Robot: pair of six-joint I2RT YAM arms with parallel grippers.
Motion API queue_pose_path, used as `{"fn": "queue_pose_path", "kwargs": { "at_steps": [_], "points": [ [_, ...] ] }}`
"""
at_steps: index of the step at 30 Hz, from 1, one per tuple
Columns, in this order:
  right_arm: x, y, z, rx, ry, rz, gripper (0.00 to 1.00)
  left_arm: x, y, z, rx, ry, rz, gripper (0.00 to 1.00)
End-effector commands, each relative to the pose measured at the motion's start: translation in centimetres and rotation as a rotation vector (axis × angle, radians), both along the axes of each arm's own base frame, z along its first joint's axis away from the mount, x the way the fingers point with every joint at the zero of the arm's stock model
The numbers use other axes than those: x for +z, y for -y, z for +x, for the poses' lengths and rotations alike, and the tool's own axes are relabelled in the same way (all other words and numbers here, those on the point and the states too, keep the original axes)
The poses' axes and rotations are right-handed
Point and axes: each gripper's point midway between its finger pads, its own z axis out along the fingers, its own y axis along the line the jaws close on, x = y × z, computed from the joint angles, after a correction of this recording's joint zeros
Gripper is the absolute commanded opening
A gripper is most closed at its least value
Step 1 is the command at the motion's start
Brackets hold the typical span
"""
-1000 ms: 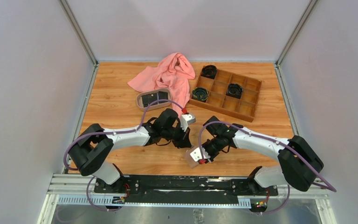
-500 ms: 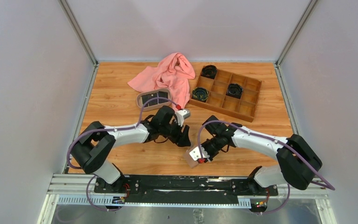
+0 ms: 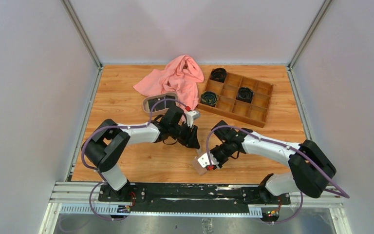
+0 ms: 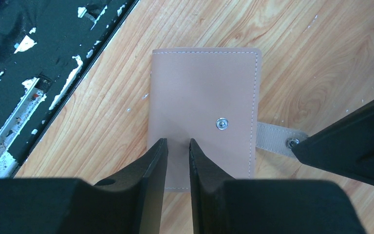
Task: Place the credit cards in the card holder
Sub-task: Close the card holder at the center of the board.
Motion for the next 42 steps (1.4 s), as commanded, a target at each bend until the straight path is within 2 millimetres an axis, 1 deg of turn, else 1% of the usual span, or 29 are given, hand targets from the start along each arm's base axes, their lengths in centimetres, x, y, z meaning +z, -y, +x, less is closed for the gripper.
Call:
{"fn": "queue_pose_path", "kwargs": {
  "at_steps": [1,7,10,14,16,18,19,21,23,25,27,31,36,42],
  "points": [
    [-2.04,1.19,0.04,0.003,0.019,-0.094,0.25,0.39,0.59,-0.52,-0.036,-0.039,-0.031,0.39],
    [-2.1,1.21,0.01,0.001,0.015,-0.098,0.25,0.25,0.66,-0.57,-0.037,-0.049,-0.031,0.35],
    [-2.08,1.2,0.02,0.001,0.015,-0.098,0.24,0.22,0.8,-0.52,-0.039,-0.055,-0.033,0.3],
    [-2.04,1.19,0.03,0.001,0.016,-0.097,0.24,0.02,0.79,-0.57,-0.038,-0.062,-0.03,0.26],
    [-2.05,1.21,0.03,0.001,0.015,-0.098,0.24,-0.03,0.78,-0.63,-0.038,-0.067,-0.029,0.22],
    [-2.07,1.23,-0.01,0.002,0.014,-0.099,0.23,-0.03,0.87,-0.67,-0.041,-0.072,-0.032,0.13],
    [-2.07,1.22,-0.02,0.002,0.013,-0.099,0.23,0.04,0.92,-0.66,-0.043,-0.072,-0.035,0.12],
    [-2.06,1.23,-0.04,0.003,0.013,-0.098,0.23,0.1,0.98,-0.67,-0.041,-0.077,-0.038,0.14],
    [-2.05,1.24,-0.03,0.003,0.014,-0.099,0.23,0.18,1.02,-0.66,-0.035,-0.079,-0.044,0.21],
    [-2.04,1.24,-0.03,0.003,0.014,-0.099,0.23,0.34,1.09,-0.73,-0.033,-0.081,-0.052,0.24],
    [-2.03,1.23,-0.04,0.003,0.014,-0.098,0.23,0.47,1.2,-0.78,-0.033,-0.084,-0.062,0.25],
    [-2.03,1.24,-0.04,0.003,0.013,-0.098,0.23,0.27,1.17,-0.77,-0.024,-0.101,-0.064,0.24],
    [-2.09,1.29,-0.07,0.006,0.013,-0.101,0.23,0.07,1.12,-0.61,-0.012,-0.113,-0.063,0.19],
    [-2.13,1.33,-0.11,0.009,0.013,-0.103,0.23,-0.23,1.07,-0.58,-0.004,-0.13,-0.059,0.15]
  ]
}}
